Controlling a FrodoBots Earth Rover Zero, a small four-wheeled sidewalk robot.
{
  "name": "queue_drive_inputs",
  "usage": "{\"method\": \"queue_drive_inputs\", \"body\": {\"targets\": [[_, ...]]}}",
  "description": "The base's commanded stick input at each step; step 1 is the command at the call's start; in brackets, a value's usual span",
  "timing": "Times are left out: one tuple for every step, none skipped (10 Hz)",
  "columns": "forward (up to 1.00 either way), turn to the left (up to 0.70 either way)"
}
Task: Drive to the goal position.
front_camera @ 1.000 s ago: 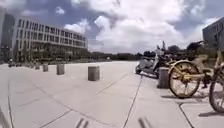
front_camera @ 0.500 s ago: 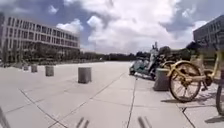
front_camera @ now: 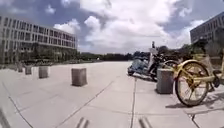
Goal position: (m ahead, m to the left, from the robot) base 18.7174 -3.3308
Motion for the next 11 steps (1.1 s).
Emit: {"method": "queue_drive_inputs", "body": {"targets": [[0.5,0.0],[0.5,0.0],[0.5,0.0],[0.5,0.0],[0.5,0.0],[0.5,0.0],[0.5,0.0],[0.5,0.0],[0.5,0.0],[0.5,0.0],[0.5,0.0]]}}
